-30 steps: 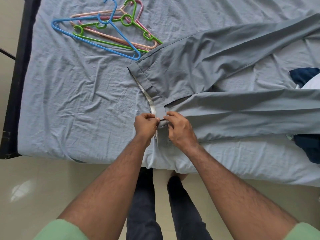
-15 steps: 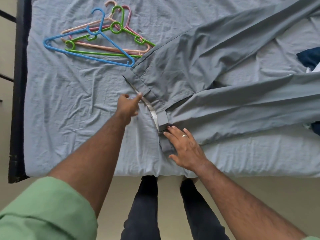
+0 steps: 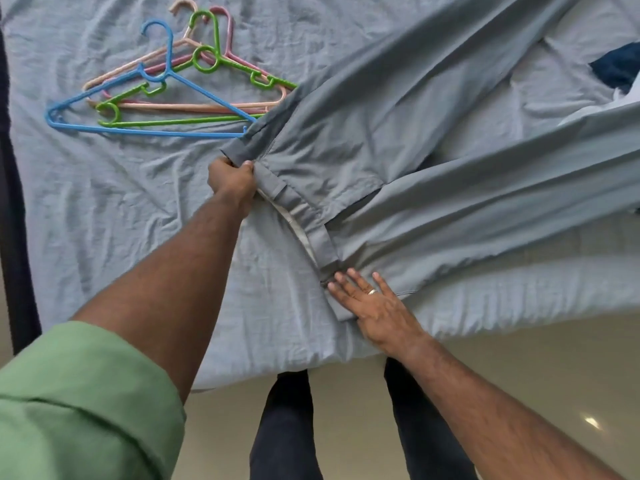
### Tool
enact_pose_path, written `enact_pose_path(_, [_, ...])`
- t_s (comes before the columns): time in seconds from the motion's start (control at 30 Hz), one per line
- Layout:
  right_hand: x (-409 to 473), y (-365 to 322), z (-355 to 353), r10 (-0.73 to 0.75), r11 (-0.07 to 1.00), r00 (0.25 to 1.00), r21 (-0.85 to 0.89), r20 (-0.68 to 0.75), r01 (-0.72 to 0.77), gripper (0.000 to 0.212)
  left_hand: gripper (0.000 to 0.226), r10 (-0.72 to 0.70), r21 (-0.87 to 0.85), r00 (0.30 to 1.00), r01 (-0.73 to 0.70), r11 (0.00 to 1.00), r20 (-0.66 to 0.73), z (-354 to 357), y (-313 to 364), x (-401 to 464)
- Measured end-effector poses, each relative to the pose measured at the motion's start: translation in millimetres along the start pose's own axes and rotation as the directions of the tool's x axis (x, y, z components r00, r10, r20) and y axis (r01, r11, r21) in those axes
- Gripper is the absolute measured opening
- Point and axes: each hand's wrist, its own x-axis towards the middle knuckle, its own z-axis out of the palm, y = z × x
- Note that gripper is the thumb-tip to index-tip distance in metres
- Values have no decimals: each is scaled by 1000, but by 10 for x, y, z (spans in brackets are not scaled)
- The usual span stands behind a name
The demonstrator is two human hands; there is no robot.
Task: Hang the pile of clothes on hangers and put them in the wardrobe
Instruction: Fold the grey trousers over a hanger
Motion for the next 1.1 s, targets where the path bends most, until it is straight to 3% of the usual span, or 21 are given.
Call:
enact_pose_path(0.2, [417, -809, -38, -81, 989, 991, 131, 110, 66, 76, 29, 85, 181, 994, -73, 981, -64, -780, -56, 266])
enact_pose_path(0.33, [557, -1196, 50, -56, 996, 997, 67, 51, 52, 60, 32, 134, 321, 983, -88, 943, -125, -1158, -180, 311])
enact_pose_path(0.4, [578, -1266, -30, 17, 984, 999, 177, -44, -9, 60, 39, 336, 551, 931, -207, 808, -144, -1206, -182, 202])
enact_pose_path(0.47, [661, -1259, -175, 132, 946, 967, 319, -218, -57, 40, 40, 615, 691, 785, -485, 537, 73, -1142, -208, 63])
enact_pose_path(0.5, [746, -1202, -226, 194, 933, 936, 351, -295, -82, 28, 35, 705, 634, 664, -661, 400, 247, -1057, -232, -8])
enact_pose_path(0.57, [944, -1035, -358, 319, 903, 871, 398, -375, -159, 20, 26, 722, 431, 418, -884, 182, 552, -833, -281, -179])
enact_pose_path(0.6, [1046, -940, -427, 373, 886, 839, 419, -397, -196, 23, 29, 661, 369, 345, -923, 110, 667, -713, -298, -271])
enact_pose_path(0.63, [1143, -843, -482, 411, 872, 812, 438, -414, -219, 26, 32, 579, 350, 320, -935, 63, 750, -607, -301, -378])
enact_pose_path(0.7, [1306, -697, -584, 453, 854, 785, 459, -423, -245, 29, 32, 507, 379, 325, -925, -4, 798, -447, -307, -534])
enact_pose_path(0.77, [1407, -610, -621, 455, 845, 801, 473, -389, -250, 28, 26, 551, 408, 309, -911, -62, 775, -377, -337, -580])
enact_pose_path(0.83, [1461, -551, -622, 452, 844, 826, 460, -337, -274, 27, 17, 575, 435, 333, -899, -45, 747, -350, -372, -563])
enact_pose_path(1.0, [1573, -586, -599, 561, 784, 781, 480, -275, -394, 14, 18, 502, 505, 474, -859, 84, 723, -283, -353, -517])
enact_pose_path(1.1, [1613, -646, -640, 626, 728, 741, 523, -243, -443, 13, 14, 448, 495, 604, -797, 346, 659, -254, -358, -472])
